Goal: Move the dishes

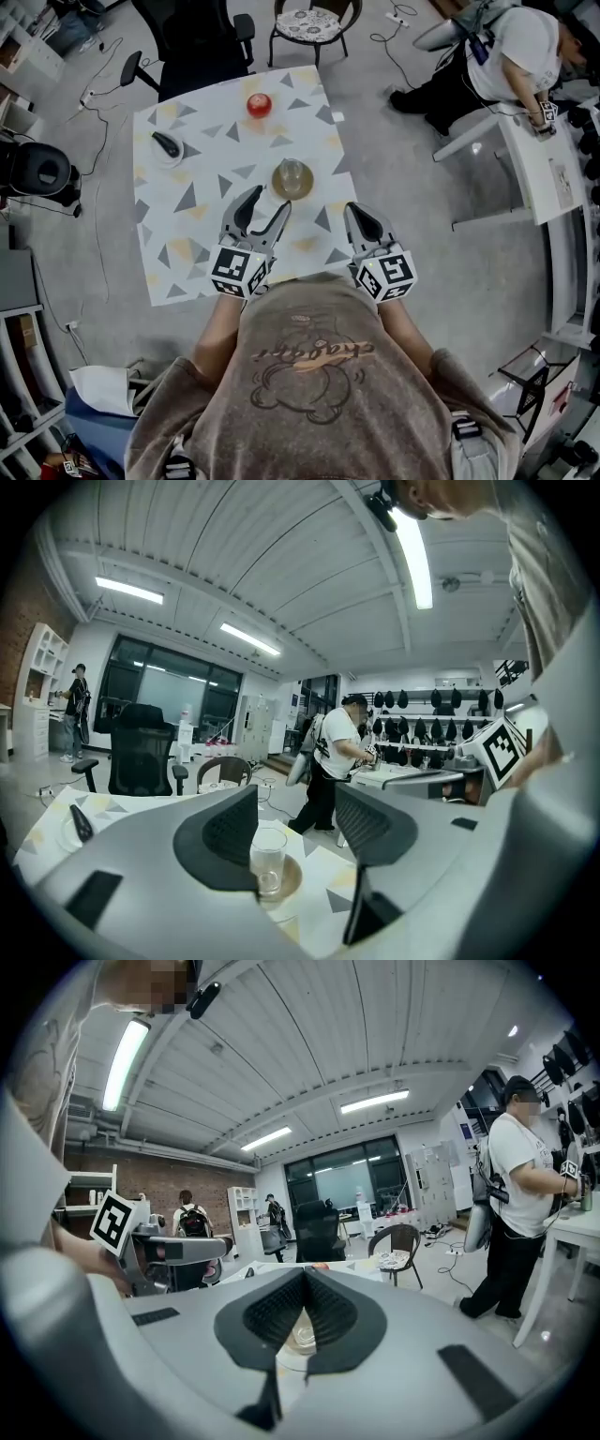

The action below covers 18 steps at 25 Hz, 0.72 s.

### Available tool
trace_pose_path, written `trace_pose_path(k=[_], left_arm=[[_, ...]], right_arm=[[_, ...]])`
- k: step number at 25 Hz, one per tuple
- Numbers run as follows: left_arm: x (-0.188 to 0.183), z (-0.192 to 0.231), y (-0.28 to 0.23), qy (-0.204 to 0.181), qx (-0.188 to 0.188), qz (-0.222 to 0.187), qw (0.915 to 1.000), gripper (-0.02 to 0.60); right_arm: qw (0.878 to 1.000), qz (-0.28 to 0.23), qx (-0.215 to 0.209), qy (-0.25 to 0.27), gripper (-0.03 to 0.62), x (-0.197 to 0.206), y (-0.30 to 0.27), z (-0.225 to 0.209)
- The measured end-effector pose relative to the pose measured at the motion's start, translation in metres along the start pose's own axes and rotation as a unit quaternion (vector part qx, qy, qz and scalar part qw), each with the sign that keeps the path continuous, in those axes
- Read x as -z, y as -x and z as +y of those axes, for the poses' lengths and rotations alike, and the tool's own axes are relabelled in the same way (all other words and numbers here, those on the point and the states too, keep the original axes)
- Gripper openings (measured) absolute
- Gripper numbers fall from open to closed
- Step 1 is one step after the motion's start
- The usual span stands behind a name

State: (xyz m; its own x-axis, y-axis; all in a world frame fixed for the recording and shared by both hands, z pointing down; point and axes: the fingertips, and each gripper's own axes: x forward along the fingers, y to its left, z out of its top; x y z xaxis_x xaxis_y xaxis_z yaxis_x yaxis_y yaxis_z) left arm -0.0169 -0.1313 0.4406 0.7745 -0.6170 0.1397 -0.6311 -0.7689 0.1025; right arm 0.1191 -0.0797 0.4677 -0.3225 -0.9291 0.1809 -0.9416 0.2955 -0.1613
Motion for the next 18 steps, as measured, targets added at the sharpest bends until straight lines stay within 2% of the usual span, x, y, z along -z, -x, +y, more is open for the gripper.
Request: trace_pose_path(k=[8,18], left_arm=[[0.025,0.009,-0.029,-0.006,0.008,0.037,0.9993,0.331],[0.075,0.029,-0.075,-0.026,0.0,0.088,0.9958,0.339]], right_arm=[[1.0,0.004,-0.004,-0.002,0.006,-0.001,-0.009,-0.015],[1.0,0.013,0.0,-0.006,0.006,0.001,-0.015,-0.033]])
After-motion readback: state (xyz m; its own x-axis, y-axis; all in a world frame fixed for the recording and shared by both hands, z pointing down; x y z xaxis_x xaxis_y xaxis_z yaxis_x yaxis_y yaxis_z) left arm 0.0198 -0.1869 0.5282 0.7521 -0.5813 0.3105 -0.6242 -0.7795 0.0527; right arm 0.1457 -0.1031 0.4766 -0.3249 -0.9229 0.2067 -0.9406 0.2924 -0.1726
